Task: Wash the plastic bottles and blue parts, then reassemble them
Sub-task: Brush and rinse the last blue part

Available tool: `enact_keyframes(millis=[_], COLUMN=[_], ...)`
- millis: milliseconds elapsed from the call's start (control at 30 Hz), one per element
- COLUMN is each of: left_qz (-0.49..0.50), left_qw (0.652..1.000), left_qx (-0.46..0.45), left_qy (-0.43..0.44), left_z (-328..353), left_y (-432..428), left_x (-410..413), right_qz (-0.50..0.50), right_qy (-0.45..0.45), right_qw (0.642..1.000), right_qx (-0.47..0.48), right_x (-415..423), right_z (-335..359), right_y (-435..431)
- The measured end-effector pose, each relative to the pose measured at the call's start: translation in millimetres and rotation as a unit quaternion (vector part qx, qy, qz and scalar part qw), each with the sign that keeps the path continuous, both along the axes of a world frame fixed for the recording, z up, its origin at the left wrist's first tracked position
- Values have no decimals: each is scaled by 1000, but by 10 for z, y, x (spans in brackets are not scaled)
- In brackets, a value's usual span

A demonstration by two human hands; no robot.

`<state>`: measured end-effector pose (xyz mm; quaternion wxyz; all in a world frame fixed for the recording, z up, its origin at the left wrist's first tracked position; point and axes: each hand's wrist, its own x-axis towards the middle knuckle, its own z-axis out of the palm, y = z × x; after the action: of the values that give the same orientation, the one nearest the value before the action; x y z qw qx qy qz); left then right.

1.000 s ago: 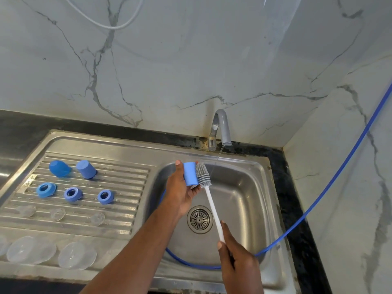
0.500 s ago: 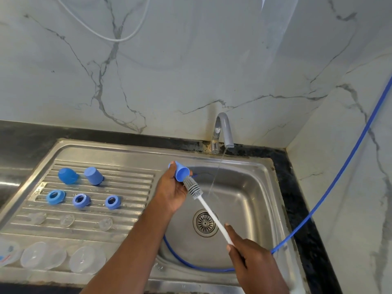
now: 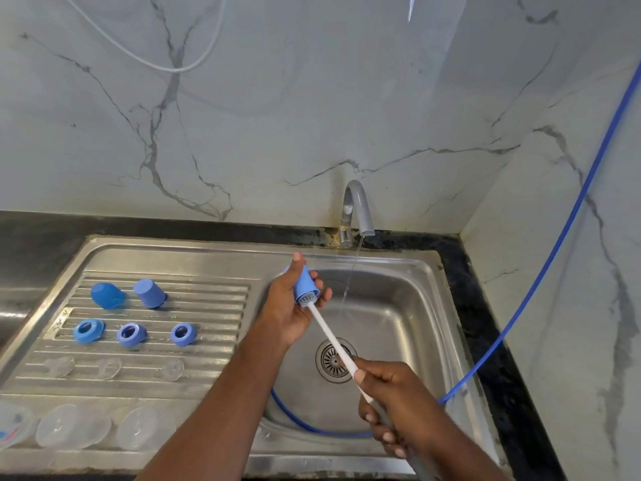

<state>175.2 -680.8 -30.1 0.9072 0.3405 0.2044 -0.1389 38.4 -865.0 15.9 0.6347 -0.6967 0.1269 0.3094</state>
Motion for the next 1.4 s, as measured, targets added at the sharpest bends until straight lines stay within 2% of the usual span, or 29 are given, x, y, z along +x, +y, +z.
enact_keyframes(millis=[33,100,167,200,233,267,300,333,367,433,500,533,600,667,733,800,833,867,933,967,1000,1067,1133,1167,1200,1267,1333,1367,1400], left_qz=[1,-3,-9,-15,-22,-24,-29,-32,-32,-29,-18,-5,15,11,1,-15,-22,-31,-40,-45,-52,-48,-22,-17,-24,-34,-34,-34,-33], left_qw=[1000,1000,994,989,987,988,989,991,992,995,998,999,999,998,990,989,989,989,990,991,990,992,995,996,994,985,983,984,985], left_qx=[-9,15,110,148,158,147,126,102,76,43,18,-7,-22,53,138,143,133,121,88,76,74,51,4,10,52,145,148,129,103], left_qy=[-9,-5,6,15,29,48,66,84,94,83,54,38,23,13,13,44,62,80,103,105,108,101,93,91,90,88,107,120,135], left_z=[-1,-5,-43,-66,-99,-121,-117,-106,-80,-98,-135,-158,-168,-173,-219,-269,-280,-279,-263,-259,-264,-305,-324,-334,-347,-354,-366,-371,-371], left_y=[-6,-25,-29,-23,-12,-4,-5,-13,-28,-41,-41,-47,-61,-65,-38,4,15,14,-5,-18,-24,-33,-46,-53,-63,-80,-78,-66,-57], left_x=[-5,4,33,53,77,86,81,74,61,37,1,-24,-57,-34,6,35,29,24,6,-4,-17,-55,-99,-102,-96,-73,-32,-17,-6], right_qz=[-19,-26,-4,42,103,143,140,133,140,136,41,2,-14,-18,3,88,112,115,146,157,148,55,-10,-14,-21,13,110,135,134], right_qy=[50,39,-101,-191,-249,-271,-287,-287,-276,-231,-70,13,57,0,-119,-229,-245,-254,-246,-229,-204,-63,66,79,65,-52,-194,-221,-225], right_qw=[995,994,992,955,900,847,821,817,827,896,990,1000,995,1000,983,909,873,857,851,867,900,987,997,995,996,992,914,881,876], right_qx=[81,98,-81,-221,-343,-435,-473,-482,-469,-354,-111,-2,76,18,-138,-338,-406,-434,-440,-414,-355,-138,41,63,52,-116,-340,-395,-406], right_x=[7,18,30,45,49,38,19,8,2,-14,-17,4,36,40,35,35,30,23,15,8,-6,4,24,29,30,21,32,20,9], right_z=[47,72,4,-54,-112,-166,-223,-250,-230,-192,-87,-28,25,-10,-71,-170,-199,-226,-274,-276,-250,-173,-76,-66,-75,-149,-264,-297,-328], right_y=[-12,-43,-82,-121,-151,-168,-161,-124,-64,29,42,12,-54,-68,-68,-114,-130,-123,-48,-1,28,6,-72,-114,-131,-168,-211,-212,-202])
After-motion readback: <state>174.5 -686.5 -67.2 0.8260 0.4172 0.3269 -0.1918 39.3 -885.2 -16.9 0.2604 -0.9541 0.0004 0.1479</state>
